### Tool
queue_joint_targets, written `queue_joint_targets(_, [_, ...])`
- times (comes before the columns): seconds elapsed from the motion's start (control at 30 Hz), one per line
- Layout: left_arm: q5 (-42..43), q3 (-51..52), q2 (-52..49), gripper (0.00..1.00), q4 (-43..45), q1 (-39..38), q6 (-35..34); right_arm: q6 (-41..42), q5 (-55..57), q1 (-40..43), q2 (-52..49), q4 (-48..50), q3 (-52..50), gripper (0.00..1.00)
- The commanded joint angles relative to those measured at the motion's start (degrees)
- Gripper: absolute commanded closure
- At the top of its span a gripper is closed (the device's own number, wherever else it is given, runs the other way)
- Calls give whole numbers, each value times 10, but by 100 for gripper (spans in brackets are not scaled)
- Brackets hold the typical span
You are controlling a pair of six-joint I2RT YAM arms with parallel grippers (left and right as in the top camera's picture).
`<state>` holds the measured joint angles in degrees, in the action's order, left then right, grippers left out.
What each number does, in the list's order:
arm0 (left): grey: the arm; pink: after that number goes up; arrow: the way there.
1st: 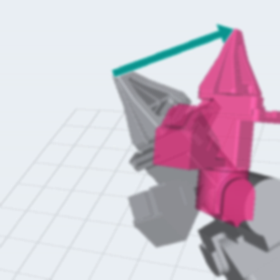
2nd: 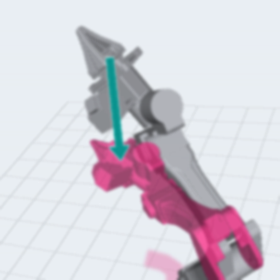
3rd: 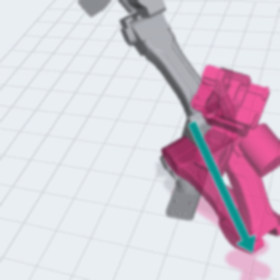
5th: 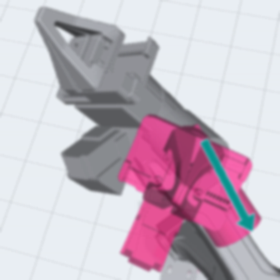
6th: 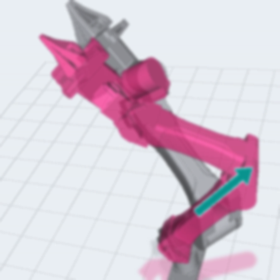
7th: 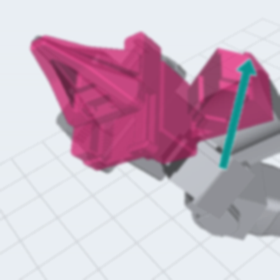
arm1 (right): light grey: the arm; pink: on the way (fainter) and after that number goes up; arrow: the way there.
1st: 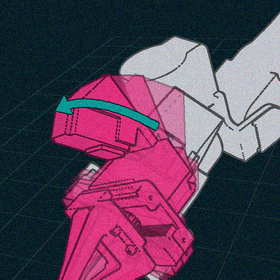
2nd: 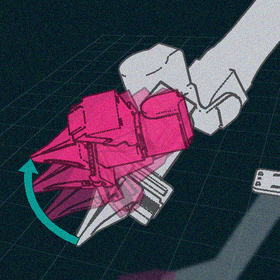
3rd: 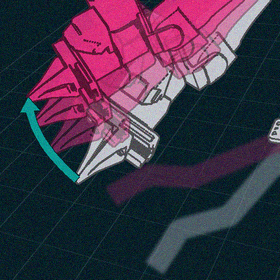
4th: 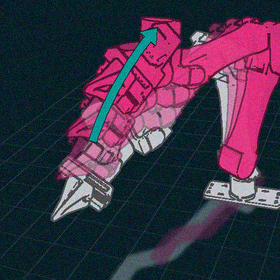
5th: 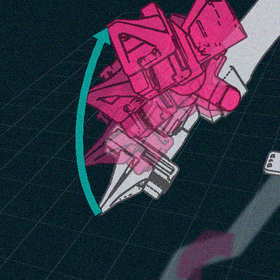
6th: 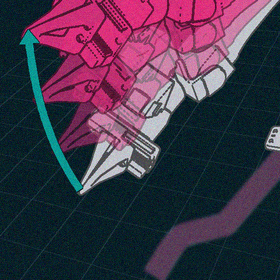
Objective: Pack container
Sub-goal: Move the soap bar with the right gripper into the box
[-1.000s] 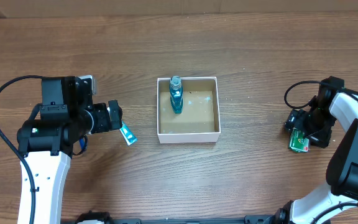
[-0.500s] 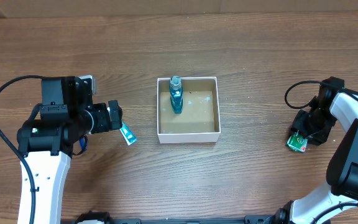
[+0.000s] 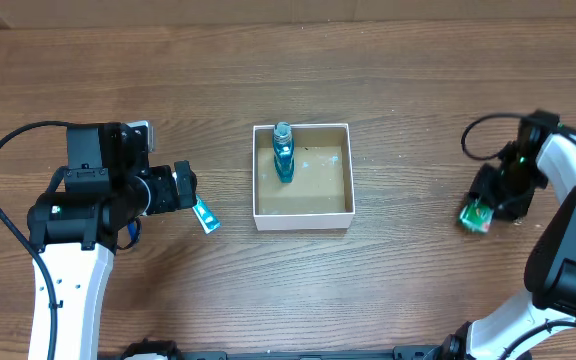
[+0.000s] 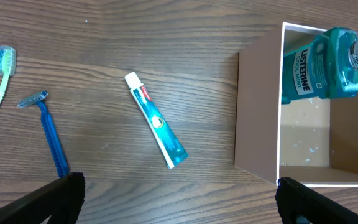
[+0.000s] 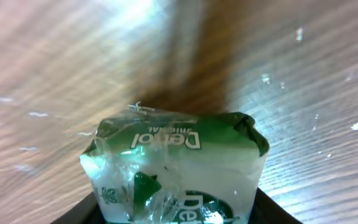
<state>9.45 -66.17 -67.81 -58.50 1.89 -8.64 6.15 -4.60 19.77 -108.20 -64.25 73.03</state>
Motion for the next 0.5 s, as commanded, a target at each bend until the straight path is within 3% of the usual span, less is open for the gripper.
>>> queue_joint_targets(0.0, [4, -11, -4, 0, 2, 3, -4, -2, -20, -33, 70, -33, 92, 83])
queue_joint_targets(0.17, [4, -11, -4, 0, 2, 3, -4, -2, -19, -126, 141, -59, 180, 88])
queue_joint_targets(0.3, [4, -11, -4, 0, 3, 3, -4, 1, -19, -258, 175, -29, 212, 90])
queue_joint_targets(0.47, [5, -11, -4, 0, 2, 3, -4, 80, 16, -368, 157, 12, 211, 90])
